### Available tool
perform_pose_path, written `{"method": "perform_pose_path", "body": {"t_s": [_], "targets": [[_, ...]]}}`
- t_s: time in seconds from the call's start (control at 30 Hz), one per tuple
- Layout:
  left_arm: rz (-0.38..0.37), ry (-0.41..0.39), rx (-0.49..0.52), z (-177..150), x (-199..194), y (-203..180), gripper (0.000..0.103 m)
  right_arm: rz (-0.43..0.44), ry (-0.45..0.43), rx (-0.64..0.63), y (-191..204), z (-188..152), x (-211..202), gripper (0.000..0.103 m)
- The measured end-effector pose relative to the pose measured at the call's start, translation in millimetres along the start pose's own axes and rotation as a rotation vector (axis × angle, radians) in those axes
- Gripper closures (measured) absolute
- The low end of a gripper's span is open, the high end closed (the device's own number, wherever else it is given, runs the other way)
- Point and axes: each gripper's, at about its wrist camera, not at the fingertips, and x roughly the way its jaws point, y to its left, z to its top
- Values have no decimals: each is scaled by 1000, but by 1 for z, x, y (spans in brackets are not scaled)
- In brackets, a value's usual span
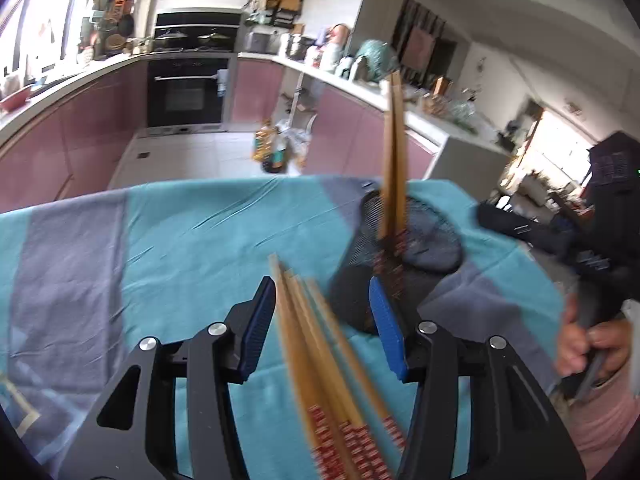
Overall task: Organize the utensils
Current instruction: 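Return the left gripper to the chopsticks and close on one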
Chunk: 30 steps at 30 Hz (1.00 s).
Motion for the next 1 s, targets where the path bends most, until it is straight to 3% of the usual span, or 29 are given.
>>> {"method": "perform_pose_path", "body": {"t_s": [0.13, 0.2, 0.37, 0.53, 1.0], "targets": [[42, 79, 5, -18, 3, 18, 61, 91, 28, -27, 15, -25, -10, 63], [48, 109, 24, -27, 6, 19, 62, 133, 96, -29, 24, -39, 1, 63], [42, 162, 52, -41, 16, 18, 66, 149, 242, -37, 43, -67, 46, 71], [56, 207, 62, -51, 27, 14, 73, 112, 289, -43, 53, -77, 69, 73], [110, 240, 102, -46, 43, 1, 76, 11, 308, -84, 62, -77, 90, 83]]}}
